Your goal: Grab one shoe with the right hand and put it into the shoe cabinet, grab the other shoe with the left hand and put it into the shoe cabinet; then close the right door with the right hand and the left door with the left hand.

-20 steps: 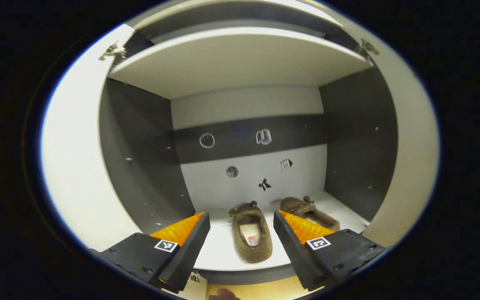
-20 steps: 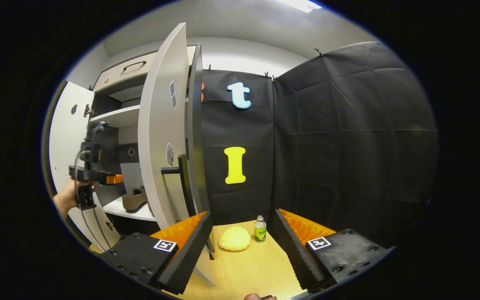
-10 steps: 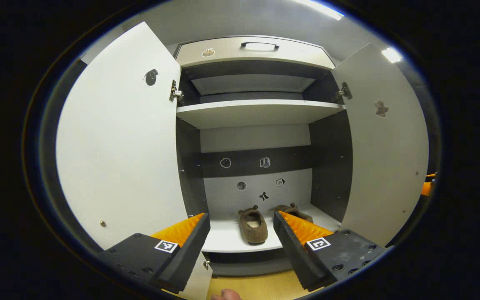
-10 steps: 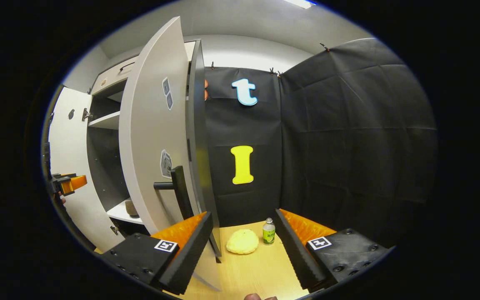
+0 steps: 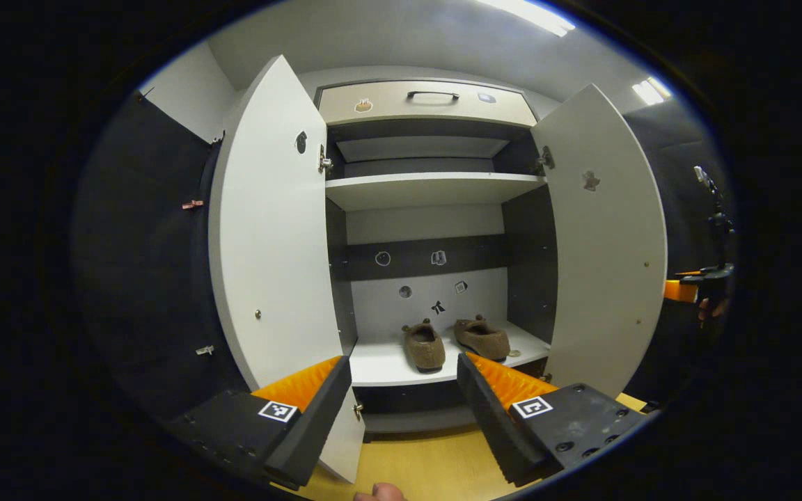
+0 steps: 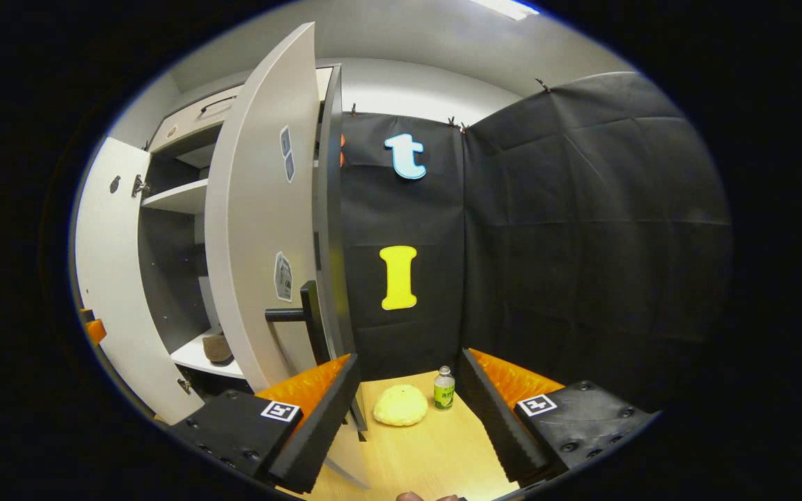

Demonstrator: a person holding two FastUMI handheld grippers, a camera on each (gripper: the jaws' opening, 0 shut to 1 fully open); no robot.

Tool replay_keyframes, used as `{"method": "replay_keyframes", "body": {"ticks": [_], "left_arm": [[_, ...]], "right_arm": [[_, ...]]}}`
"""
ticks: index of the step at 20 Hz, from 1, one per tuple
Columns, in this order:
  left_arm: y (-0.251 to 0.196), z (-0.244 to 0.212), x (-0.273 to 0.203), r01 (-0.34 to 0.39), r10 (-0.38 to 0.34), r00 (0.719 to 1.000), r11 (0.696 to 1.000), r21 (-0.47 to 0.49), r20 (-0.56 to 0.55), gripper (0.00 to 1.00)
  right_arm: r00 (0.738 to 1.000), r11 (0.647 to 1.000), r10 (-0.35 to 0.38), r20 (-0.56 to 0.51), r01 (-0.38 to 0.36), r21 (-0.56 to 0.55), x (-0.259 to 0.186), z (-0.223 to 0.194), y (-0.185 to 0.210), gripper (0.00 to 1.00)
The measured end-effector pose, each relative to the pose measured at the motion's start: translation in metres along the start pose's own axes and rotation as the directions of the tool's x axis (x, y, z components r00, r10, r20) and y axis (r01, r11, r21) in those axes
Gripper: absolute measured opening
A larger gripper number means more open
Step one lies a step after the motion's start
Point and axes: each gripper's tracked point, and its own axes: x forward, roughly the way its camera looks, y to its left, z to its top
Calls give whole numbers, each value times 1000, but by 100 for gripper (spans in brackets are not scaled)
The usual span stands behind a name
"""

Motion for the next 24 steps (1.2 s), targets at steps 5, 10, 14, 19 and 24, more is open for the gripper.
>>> {"method": "replay_keyframes", "body": {"ticks": [5, 10, 14, 19, 24], "left_arm": [[14, -14, -27, 7, -8, 1000, 999, -46, -22, 96], [37, -22, -43, -23, 21, 999, 999, -44, -36, 96], [45, -24, -47, -27, 26, 999, 999, -42, -39, 97], [53, -26, -50, -35, 34, 998, 999, -28, -51, 96], [68, -27, -54, -59, 57, 997, 998, -35, -56, 96]], "right_arm": [[999, 999, -34, 11, 34, -11, -5, 0, 11, 100], [1000, 1000, -5, 3, 5, 6, -13, -4, 37, 100], [999, 999, 33, -1, -33, 18, -18, -7, 64, 97], [993, 993, 120, -6, -119, 20, -20, -11, 111, 97], [973, 973, 229, -17, -228, 42, -18, -15, 168, 98]]}}
